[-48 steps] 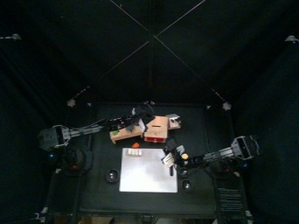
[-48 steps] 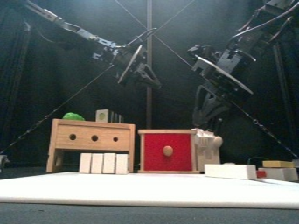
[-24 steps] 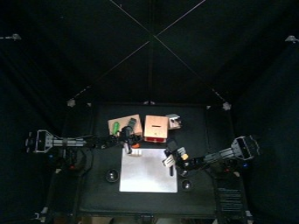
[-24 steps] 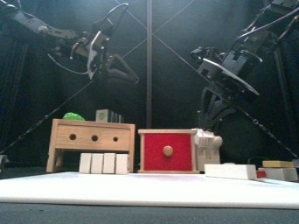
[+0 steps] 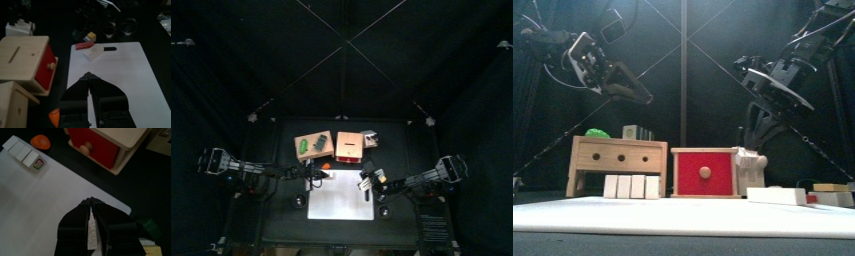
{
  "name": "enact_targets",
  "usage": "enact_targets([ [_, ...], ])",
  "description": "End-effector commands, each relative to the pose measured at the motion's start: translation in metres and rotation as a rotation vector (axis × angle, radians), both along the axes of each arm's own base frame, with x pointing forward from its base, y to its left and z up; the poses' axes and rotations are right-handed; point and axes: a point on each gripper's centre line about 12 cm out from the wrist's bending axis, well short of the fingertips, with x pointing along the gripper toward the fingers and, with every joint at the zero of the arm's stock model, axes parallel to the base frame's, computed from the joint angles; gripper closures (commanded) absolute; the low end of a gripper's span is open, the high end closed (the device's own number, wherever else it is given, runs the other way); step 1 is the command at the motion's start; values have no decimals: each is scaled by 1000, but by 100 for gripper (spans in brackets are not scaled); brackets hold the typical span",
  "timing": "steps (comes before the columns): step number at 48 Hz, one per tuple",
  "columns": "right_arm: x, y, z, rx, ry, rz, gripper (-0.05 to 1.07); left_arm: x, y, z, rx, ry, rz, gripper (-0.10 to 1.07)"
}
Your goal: Grab medium sized cookie cutter
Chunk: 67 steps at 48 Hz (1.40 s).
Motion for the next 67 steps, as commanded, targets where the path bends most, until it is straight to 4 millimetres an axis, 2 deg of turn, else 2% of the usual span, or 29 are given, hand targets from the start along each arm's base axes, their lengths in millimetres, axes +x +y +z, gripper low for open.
enact_targets([
  [1, -1, 2, 10, 16, -32, -2, 49, 1, -1, 6, 1, -23, -4, 48],
  [21, -3, 10, 10, 28, -32, 17, 49, -1, -1, 3, 4, -17, -5, 48],
  [27, -8, 26, 24, 73, -74, 48, 49, 0, -1, 3, 6, -20, -5, 48],
  [36, -29, 51, 41, 248, -104, 14, 49, 1, 0, 7, 13, -47, -1, 48],
  [44, -45, 76, 53, 384, -91, 2, 49, -2, 3, 26, 31, -122, 3, 48],
  [48, -53, 87, 62, 456, -75, -27, 49, -5, 13, 38, 49, -168, 27, 48],
  [58, -70, 112, 65, 610, 58, -156, 48, -12, 32, 57, 78, -301, 99, 48],
  [67, -66, 133, 66, 708, 153, -234, 48, -17, 35, 50, 91, -306, 110, 48],
])
